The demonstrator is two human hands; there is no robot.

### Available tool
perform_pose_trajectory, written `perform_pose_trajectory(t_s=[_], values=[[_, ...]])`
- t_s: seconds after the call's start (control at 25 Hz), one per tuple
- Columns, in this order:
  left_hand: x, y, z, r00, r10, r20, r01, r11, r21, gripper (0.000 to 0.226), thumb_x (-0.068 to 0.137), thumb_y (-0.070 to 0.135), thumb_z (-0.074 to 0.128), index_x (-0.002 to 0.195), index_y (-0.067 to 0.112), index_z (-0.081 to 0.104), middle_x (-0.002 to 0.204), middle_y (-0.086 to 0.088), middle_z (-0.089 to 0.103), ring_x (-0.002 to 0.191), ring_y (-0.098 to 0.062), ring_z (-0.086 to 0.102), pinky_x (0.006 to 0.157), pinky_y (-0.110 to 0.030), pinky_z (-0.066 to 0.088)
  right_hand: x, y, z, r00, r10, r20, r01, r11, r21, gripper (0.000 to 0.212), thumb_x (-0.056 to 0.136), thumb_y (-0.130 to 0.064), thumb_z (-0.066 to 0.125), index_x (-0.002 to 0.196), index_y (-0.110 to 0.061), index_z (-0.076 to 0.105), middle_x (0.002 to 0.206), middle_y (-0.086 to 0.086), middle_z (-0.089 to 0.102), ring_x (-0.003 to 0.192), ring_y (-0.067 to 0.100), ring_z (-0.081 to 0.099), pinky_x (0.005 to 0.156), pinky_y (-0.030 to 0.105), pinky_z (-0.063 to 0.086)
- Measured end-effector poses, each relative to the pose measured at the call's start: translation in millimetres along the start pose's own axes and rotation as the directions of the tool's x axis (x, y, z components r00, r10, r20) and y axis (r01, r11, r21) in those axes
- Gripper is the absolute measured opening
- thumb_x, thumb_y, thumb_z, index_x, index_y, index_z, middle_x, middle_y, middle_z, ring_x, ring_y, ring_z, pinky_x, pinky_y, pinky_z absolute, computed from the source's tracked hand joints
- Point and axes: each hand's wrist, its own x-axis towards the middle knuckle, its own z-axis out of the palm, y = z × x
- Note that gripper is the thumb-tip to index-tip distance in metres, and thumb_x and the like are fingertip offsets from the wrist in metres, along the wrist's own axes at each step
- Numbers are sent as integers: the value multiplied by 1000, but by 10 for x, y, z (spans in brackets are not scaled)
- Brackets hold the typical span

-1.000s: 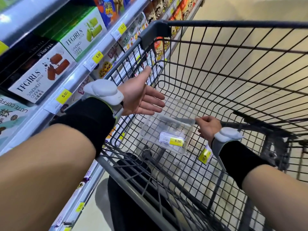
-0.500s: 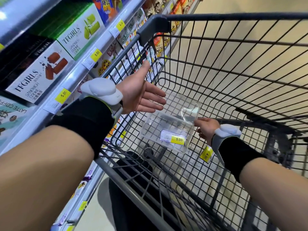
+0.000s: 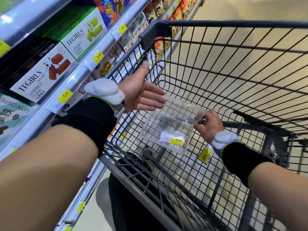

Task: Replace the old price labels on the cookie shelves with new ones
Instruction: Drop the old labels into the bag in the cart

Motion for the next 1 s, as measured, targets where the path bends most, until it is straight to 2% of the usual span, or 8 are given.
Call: perform_pose_trajectory(t_s=[0.12, 0.32, 0.44, 0.52, 0.6, 0.68, 0.84, 1.0], values=[[-26, 16, -1, 1000, 9, -5, -9, 1000, -17, 102, 85, 77, 8, 107, -3, 67, 97, -20, 74, 90, -32, 72, 82, -39, 57, -81, -51, -28, 993, -119, 16, 120, 980, -158, 27, 76, -12, 73, 100, -12, 59, 107, 8, 51, 87, 19, 51, 80, 38, 49], [-49, 10, 14, 999, 29, -18, -29, 999, -29, 101, 86, 76, 10, 104, -4, 68, 95, -21, 74, 89, -32, 72, 81, -39, 57, -163, -23, -17, 977, -193, 91, 209, 953, -221, 26, 74, -9, 73, 94, -15, 56, 102, 5, 49, 82, 28, 56, 67, 38, 50], [-42, -2, 15, 999, 30, -28, -31, 999, -29, 100, 85, 77, 11, 102, -4, 68, 95, -21, 74, 88, -32, 73, 78, -38, 59, -130, -26, -30, 983, -168, 67, 180, 948, -264, 22, 82, -5, 62, 102, -12, 59, 106, 8, 52, 92, 30, 56, 74, 32, 44], [-32, -6, 5, 999, 28, -35, -29, 999, -32, 100, 85, 77, 12, 102, -3, 68, 94, -21, 74, 86, -32, 73, 71, -35, 60, -118, -97, -47, 991, -136, 13, 136, 963, -233, 21, 88, -12, 55, 109, -11, 59, 109, 9, 55, 103, 30, 52, 84, 34, 41], [-30, -12, 5, 999, 28, -36, -29, 999, -31, 98, 85, 78, 14, 102, -3, 68, 92, -21, 74, 85, -32, 73, 62, -31, 60, -150, -215, -39, 985, -148, 87, 164, 961, -222, 30, 91, -26, 53, 119, -13, 54, 115, 5, 54, 111, 26, 48, 93, 34, 38], [-32, -20, 14, 999, 23, -35, -24, 999, -21, 97, 85, 77, 15, 101, -3, 68, 91, -20, 74, 84, -32, 73, 59, -30, 58, -202, -320, 6, 958, -213, 191, 258, 932, -254, 46, 88, -38, 55, 129, -16, 48, 126, 4, 52, 118, 25, 44, 101, 36, 36], [-53, -26, 23, 999, 25, -25, -25, 1000, 6, 96, 86, 76, 16, 99, -2, 69, 89, -19, 75, 83, -30, 74, 69, -32, 59, -285, -422, 143, 905, -279, 322, 386, 858, -339, 80, 77, -60, 57, 144, -25, 31, 151, 2, 34, 137, 23, 29, 115, 41, 23], [-52, -34, 18, 999, 18, -26, -18, 1000, -1, 94, 86, 76, 18, 99, -2, 69, 89, -19, 75, 84, -31, 74, 68, -32, 57, -342, -425, 275, 875, -272, 401, 433, 811, -393, 97, 69, -73, 52, 148, -34, 12, 160, -1, 15, 145, 25, 12, 119, 45, 12]])
